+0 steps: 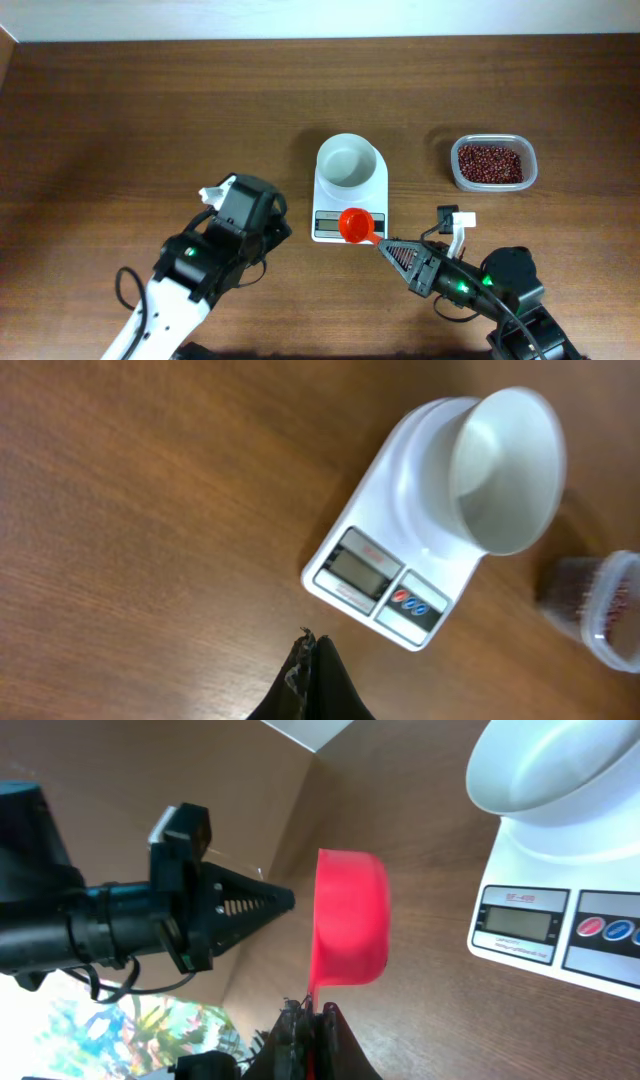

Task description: Scoop and weigh 50g on scale

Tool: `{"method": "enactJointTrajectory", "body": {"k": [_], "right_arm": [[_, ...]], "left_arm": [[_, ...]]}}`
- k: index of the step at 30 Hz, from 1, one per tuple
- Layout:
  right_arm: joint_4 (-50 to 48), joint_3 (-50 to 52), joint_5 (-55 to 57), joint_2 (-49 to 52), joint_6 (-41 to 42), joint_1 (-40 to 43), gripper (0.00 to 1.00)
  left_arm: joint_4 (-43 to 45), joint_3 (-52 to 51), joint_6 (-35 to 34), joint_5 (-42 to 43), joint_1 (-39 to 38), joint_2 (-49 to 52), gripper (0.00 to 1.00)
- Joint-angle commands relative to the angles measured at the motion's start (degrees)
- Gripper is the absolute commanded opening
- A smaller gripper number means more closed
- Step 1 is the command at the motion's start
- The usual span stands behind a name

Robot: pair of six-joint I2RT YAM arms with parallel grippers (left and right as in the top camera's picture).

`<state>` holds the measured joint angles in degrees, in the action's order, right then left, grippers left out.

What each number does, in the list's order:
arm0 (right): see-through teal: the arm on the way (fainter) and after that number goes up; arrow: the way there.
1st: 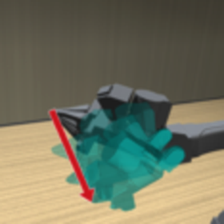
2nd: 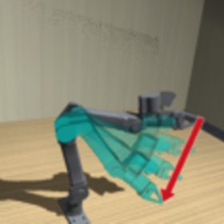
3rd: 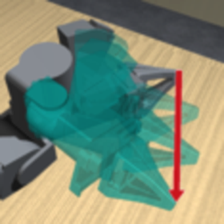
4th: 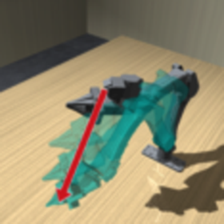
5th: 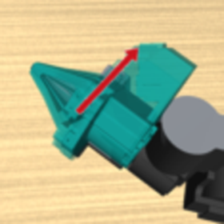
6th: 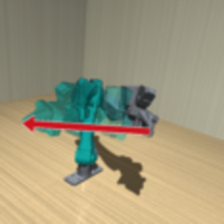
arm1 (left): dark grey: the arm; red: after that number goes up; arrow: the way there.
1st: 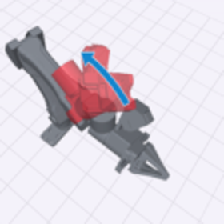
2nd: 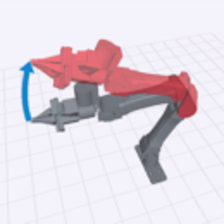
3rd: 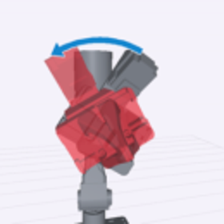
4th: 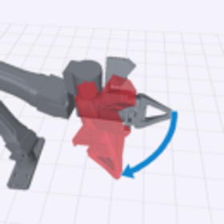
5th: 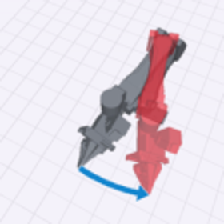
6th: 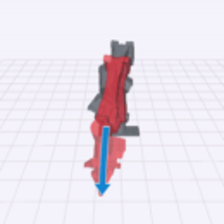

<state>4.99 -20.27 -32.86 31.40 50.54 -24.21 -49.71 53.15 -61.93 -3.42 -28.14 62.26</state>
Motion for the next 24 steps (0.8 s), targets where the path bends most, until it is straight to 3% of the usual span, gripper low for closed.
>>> {"method": "enactJointTrajectory", "body": {"k": [1, 5, 8, 14, 18, 24], "right_arm": [[0.63, -0.37, -0.02, -0.46, -0.79, 2.23, 0.04], [0.61, -0.37, -0.59, -0.46, -0.61, 4.48, 0.04], [0.61, -0.37, -0.87, -0.46, -0.61, 6.84, 0.04], [0.63, -0.37, -1.14, -0.46, -0.61, 7.52, 0.04], [0.70, -0.37, -1.01, -0.46, -0.66, 8.15, 0.04], [0.63, -0.37, -1.05, -0.46, -0.63, 16.09, 0.04]], "left_arm": [[0.52, 0.68, 2.73, 3.23, -0.28, 3.54, 0.00], [2.89, 0.68, 6.54, 2.05, -5.35, 6.12, 0.00], [3.30, 0.68, 6.51, -5.46, -12.37, 8.13, 0.00], [10.86, 0.68, 6.49, -11.39, -21.75, 13.00, 0.00], [14.95, 0.68, 6.51, -12.52, -23.37, 19.85, 0.00], [21.20, 0.68, 6.49, -15.93, -23.37, 26.93, 0.00]]}}
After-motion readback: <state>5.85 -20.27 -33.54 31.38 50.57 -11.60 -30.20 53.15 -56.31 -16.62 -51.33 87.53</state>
